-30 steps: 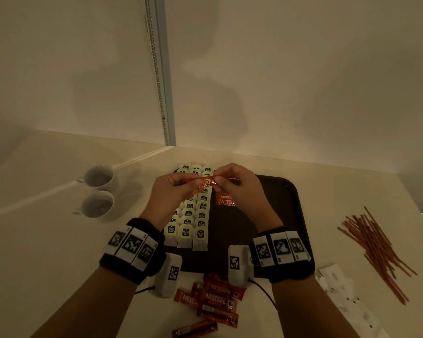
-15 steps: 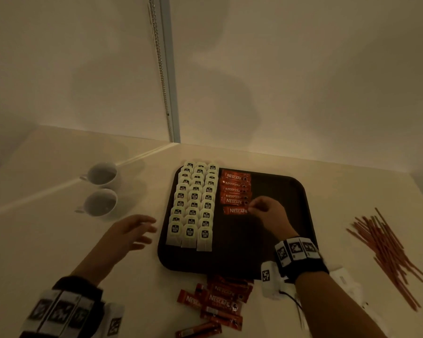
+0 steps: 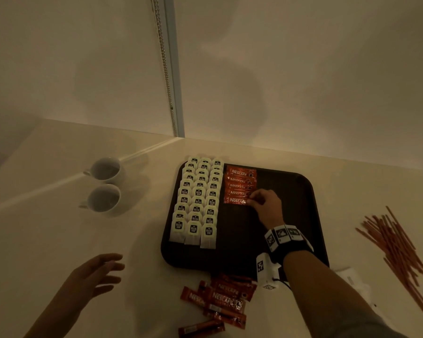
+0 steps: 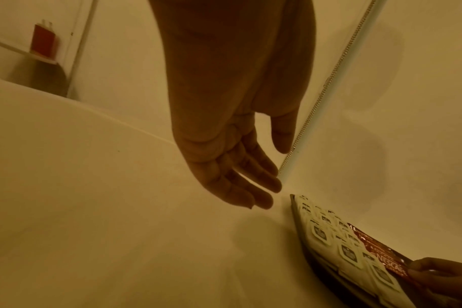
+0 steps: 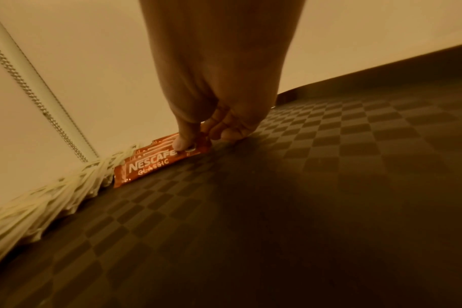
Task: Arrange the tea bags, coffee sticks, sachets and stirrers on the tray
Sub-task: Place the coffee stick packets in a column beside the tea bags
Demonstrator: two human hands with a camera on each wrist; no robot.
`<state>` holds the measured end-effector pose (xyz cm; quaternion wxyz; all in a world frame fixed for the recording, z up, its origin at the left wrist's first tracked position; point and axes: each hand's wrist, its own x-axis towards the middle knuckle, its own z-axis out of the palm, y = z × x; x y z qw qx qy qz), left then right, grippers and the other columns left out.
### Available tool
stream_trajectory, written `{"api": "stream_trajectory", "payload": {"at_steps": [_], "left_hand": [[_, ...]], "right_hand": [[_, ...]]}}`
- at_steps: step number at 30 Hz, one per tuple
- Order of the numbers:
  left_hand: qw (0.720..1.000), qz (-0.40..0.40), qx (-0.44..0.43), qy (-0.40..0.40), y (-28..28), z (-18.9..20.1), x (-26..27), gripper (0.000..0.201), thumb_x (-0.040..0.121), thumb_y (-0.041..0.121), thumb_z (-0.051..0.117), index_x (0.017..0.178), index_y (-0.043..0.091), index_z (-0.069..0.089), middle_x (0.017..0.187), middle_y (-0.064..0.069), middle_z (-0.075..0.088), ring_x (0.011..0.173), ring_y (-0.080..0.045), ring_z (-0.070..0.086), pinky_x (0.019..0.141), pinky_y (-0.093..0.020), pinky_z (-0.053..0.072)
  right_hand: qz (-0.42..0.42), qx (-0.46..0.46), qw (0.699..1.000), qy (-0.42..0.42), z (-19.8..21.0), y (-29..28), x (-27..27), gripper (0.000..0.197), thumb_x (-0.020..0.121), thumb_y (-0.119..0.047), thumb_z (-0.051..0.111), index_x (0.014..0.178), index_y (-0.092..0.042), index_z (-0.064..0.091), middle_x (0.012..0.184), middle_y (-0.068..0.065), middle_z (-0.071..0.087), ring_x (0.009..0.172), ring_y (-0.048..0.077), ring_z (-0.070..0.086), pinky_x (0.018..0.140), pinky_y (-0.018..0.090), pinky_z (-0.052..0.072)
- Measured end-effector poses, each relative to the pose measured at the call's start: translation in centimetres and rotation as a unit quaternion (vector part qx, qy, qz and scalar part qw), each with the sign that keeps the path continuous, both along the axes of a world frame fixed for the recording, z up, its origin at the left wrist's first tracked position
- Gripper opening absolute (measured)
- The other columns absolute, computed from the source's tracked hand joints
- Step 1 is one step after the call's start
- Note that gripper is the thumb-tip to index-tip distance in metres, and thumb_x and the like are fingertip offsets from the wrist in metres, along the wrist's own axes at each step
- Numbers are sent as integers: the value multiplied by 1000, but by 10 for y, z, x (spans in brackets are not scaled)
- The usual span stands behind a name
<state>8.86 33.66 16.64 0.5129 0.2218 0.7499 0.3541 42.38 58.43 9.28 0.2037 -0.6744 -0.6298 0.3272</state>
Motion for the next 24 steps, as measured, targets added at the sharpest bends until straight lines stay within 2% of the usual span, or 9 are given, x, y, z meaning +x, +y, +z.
{"api": "stream_trajectory", "payload": {"at_steps": [5,8,10,13,15,16,18,21,24], "left_hand": [[1000,11,-4,-1,-6,1,-4,21,98,7,45,105,6,65,100,-18,68,85,-36,62,76,-37,47],[1000,13,0,1,-6,2,-6,21,98,8,45,106,5,64,100,-19,67,85,-36,62,76,-37,47],[1000,13,7,2,-8,3,-6,21,98,7,45,107,3,64,100,-20,67,85,-36,61,75,-36,46],[1000,7,15,11,-12,3,-6,21,97,7,45,107,4,64,101,-19,67,87,-37,61,75,-36,47],[1000,4,23,15,-17,3,-6,21,97,8,46,107,6,65,100,-18,68,88,-37,62,77,-38,48],[999,2,29,17,-20,3,-6,21,97,8,46,106,7,65,100,-18,68,88,-37,63,78,-40,48],[999,-6,39,21,-26,2,-6,21,97,11,46,106,10,65,102,-16,69,91,-38,63,81,-42,48],[999,-17,46,14,-37,1,-3,21,98,14,45,107,12,64,104,-14,68,95,-37,63,83,-42,48],[999,-23,45,2,-47,-3,0,21,98,16,45,107,13,64,105,-13,68,97,-35,63,85,-42,48]], "right_hand": [[12,14,1000,-17,-2,1,-2,17,80,-16,70,95,-14,61,105,0,50,95,10,49,91,26,40],[4,21,1000,-18,-1,-1,-1,19,81,-16,70,97,-13,60,106,0,49,95,8,47,88,22,37],[-1,37,999,-9,2,-1,-1,21,80,-18,71,98,-13,60,107,1,50,93,7,48,87,22,39],[15,71,997,2,15,-7,-3,24,81,-25,71,99,-14,60,105,0,51,87,3,48,75,11,37],[68,71,995,2,28,-23,-6,23,82,-28,69,99,-16,59,105,-3,49,87,2,47,71,8,33],[107,64,992,7,35,-34,-9,23,83,-29,68,100,-17,59,105,-5,49,91,4,48,75,9,34],[202,28,979,1,47,-61,-11,24,83,-33,67,101,-20,59,108,-6,52,99,8,50,85,18,40],[333,-46,939,-74,58,-105,-12,33,83,-43,65,109,-25,57,109,-7,50,102,7,46,88,21,39],[381,-66,909,-157,61,-142,-11,44,81,-49,64,116,-25,53,114,-7,48,105,9,42,90,25,41]]}}
